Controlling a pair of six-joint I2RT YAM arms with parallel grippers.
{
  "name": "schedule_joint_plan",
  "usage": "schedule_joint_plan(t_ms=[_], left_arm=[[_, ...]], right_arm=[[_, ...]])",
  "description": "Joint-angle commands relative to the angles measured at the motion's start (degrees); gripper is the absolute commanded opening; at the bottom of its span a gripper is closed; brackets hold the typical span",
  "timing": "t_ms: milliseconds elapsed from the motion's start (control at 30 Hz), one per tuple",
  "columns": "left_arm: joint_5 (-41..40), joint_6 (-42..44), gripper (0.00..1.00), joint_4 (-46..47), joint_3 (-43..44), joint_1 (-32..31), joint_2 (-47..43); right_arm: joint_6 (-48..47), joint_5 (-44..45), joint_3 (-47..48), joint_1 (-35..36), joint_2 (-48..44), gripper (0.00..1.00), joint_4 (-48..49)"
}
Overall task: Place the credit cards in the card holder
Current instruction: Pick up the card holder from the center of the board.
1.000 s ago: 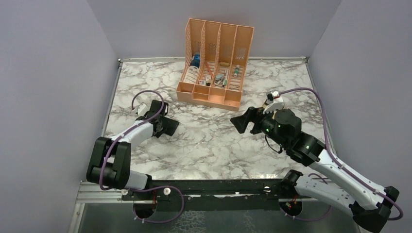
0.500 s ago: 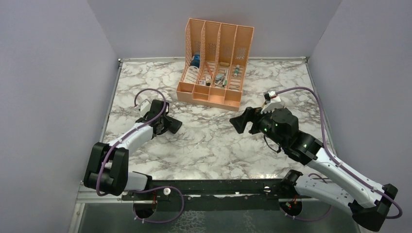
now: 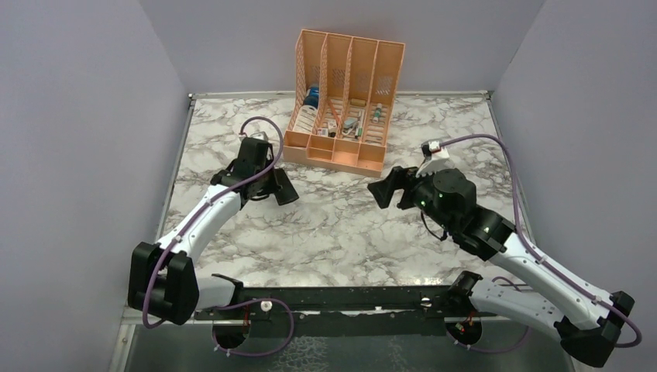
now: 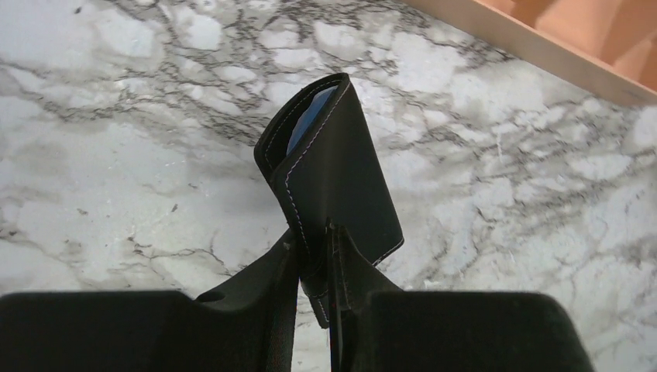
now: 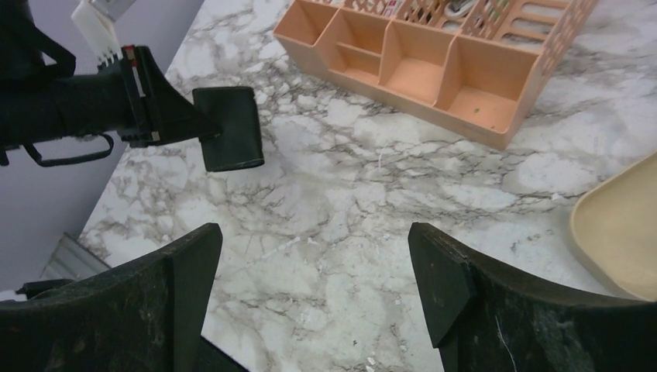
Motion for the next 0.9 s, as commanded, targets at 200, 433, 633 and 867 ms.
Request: schedule_joint_plan(t_ms=[200,433,633,867], left_arm=[[22.9,-1.3,0.22,-6.3,7.2,-1.0,-4.6],[28.1,-4.9,0.22,-6.0,8.9,-1.1,-6.1],[33.8,-8.0,0.23,-4.3,8.3,-1.0,-6.1],[37.7,-10.1,0.24,-2.5,6.7,-1.1,-6.2]], right_arm=[[-2.8,-13.0,0.2,1.8,17.4,0.75,12.9],[-21.8,-6.9,-1.6,9.8,25.8,0.75,30.8],[-47.8,-13.5,-7.1,14.9,26.7,0.75,46.8],[-67.9,-19.7,-11.0,16.0,29.3,0.76,56.4]])
